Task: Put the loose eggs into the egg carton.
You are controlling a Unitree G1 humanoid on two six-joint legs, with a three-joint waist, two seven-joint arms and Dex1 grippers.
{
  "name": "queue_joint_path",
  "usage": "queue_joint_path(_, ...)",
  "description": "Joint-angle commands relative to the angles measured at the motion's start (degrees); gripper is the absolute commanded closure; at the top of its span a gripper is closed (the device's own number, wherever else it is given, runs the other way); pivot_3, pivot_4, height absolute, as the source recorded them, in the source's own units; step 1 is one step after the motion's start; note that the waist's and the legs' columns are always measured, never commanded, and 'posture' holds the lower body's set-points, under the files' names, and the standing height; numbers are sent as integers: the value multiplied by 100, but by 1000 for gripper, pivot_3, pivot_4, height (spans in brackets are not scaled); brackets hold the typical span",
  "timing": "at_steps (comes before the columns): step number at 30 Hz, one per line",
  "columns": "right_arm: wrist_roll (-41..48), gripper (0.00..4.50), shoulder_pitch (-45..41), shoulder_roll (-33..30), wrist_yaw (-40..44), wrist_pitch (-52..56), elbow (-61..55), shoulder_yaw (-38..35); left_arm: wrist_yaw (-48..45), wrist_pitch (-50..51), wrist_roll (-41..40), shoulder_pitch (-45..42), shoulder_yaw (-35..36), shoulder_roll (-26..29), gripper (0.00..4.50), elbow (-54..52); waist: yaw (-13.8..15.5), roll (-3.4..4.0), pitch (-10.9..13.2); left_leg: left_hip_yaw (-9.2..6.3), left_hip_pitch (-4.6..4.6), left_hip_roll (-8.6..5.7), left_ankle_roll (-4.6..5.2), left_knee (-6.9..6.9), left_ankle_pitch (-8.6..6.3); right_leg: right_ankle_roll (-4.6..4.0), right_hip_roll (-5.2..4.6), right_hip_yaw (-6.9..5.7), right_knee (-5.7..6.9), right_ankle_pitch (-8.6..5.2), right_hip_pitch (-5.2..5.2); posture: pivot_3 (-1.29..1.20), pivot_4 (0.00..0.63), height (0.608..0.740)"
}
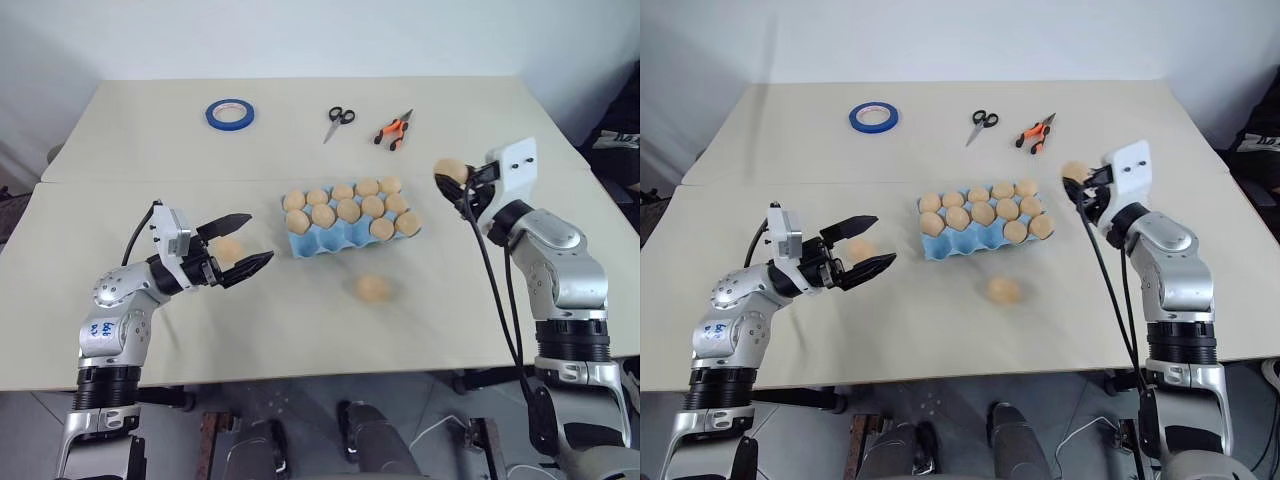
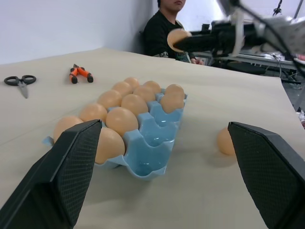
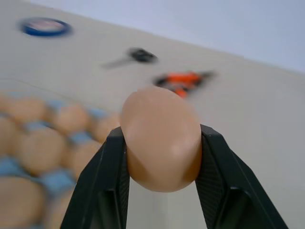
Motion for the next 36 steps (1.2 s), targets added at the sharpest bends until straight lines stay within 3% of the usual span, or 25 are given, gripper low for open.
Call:
queue_joint_path(1,357,2982,136,93,124,799,-1167,424,-52,-26,-106,48,157,118,0,-122,9,0,0,0,-1,0,0,-1,0,-1,-1,0,-1,0,0,0,150,740)
queue_joint_path(6,-128,2982,224,306,13,712,-1341,1289,-104,-27,-109,80,215,211,0,-106,31,-3,-2,2,-3,-6,8,1,-5,-5,-9,-10,-5,-3,-1,0,150,740)
queue_joint_path(15,-630,2982,-33,990,-112,302,-458,1796,-56,-45,-97,187,292,238,0,-210,28,-5,-3,4,-7,-6,6,-1,-8,-13,-15,-30,-8,-7,-2,0,150,740)
queue_joint_path(24,-864,27,-23,783,85,256,-437,1716,54,-55,-144,401,365,231,0,-410,32,-5,-3,3,-7,-1,-2,-2,-10,-13,-18,-51,-8,-7,-4,0,150,740)
queue_joint_path(32,-758,27,29,520,199,306,-607,1431,69,-63,-135,357,334,193,0,-369,33,-5,-3,2,-7,-1,-1,-1,-12,-15,-21,-53,-7,-8,-4,0,150,740)
queue_joint_path(36,-357,27,-59,803,340,607,-926,1424,43,-85,-112,243,273,168,0,-265,25,-5,-3,2,-7,1,-1,-5,-12,-15,-19,-53,-8,-8,-5,0,150,740)
